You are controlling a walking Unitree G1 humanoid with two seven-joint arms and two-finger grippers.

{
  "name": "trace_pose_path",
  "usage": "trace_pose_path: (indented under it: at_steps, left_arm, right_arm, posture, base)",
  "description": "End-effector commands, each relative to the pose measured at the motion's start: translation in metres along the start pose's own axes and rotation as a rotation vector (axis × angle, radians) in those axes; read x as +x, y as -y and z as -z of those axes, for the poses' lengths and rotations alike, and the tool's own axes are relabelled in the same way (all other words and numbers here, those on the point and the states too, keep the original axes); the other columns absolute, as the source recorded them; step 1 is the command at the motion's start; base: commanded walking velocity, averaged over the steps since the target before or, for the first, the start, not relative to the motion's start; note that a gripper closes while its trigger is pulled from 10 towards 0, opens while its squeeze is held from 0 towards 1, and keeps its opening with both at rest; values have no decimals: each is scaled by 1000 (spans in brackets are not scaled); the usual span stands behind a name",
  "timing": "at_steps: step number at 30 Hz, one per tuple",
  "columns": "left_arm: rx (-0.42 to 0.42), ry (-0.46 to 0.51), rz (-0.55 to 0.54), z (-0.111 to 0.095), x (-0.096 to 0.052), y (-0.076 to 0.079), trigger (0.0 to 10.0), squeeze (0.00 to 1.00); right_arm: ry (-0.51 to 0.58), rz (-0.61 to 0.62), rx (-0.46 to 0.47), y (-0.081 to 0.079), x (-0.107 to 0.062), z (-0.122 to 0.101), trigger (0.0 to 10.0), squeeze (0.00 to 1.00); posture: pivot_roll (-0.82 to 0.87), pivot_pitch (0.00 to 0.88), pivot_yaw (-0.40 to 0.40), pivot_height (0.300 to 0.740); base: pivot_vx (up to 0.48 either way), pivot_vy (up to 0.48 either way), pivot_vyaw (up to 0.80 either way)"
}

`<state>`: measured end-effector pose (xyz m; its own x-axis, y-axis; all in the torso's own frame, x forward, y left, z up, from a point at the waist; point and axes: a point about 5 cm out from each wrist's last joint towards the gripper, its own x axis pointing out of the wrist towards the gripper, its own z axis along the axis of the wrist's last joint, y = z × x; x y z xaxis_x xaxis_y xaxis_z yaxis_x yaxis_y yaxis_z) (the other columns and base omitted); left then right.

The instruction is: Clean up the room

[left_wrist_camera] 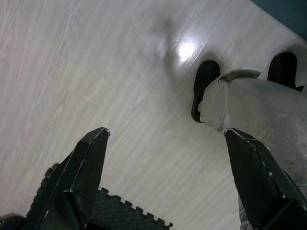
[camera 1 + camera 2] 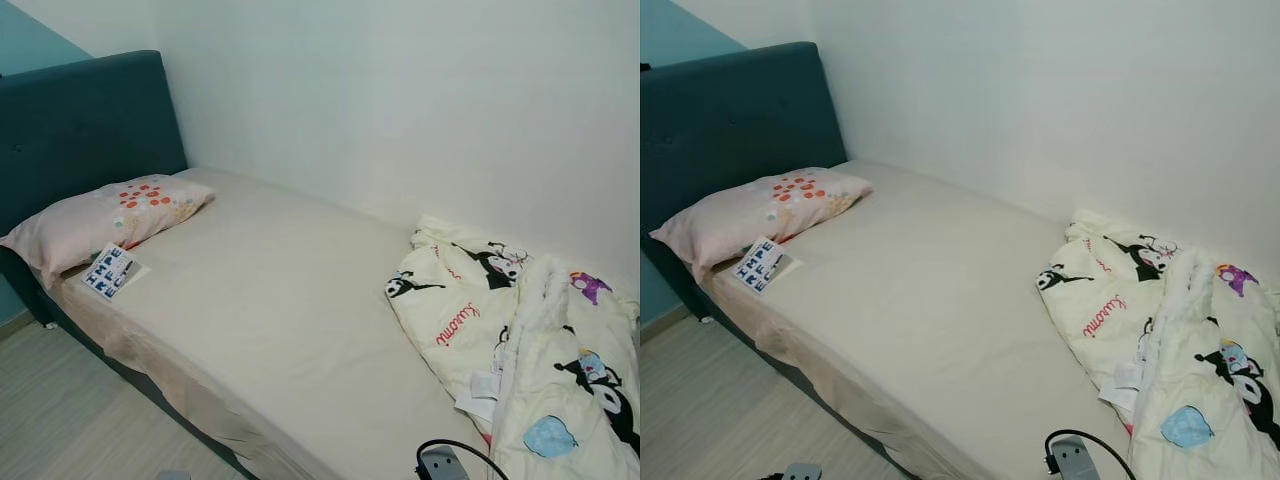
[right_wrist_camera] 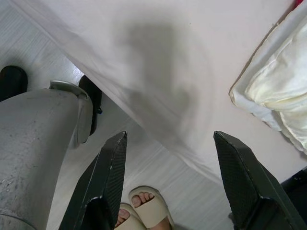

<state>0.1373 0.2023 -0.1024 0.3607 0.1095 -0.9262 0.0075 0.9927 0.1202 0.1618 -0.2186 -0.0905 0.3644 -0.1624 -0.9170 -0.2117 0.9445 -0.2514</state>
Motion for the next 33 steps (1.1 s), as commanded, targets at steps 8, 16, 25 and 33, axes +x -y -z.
trace_pose_path:
  at_steps: [8,16,25,33]
  left_arm:
    - [3,-23,4,5,0,2,10000,0]
    - [6,-23,3,6,0,2,10000,0]
    - [-1,-6,8,3,0,1,10000,0]
    - [7,-7,16,3,0,0,10000,0]
  right_arm:
    - [3,-3,8,-1,0,-4,10000,0]
    - [7,-7,9,-2,0,-8,10000,0]
    - [7,-6,8,-1,0,-8,10000,0]
    - [8,-6,9,1,0,-8,10000,0]
  posture:
    - [-54,0,-34,717]
    - [-54,0,-34,717]
    - [-55,0,-34,717]
    - [-56,0,-35,717]
  base:
    - [-407,0,0]
    - [-383,0,0]
    - [0,0,0]
    - [0,-201,0]
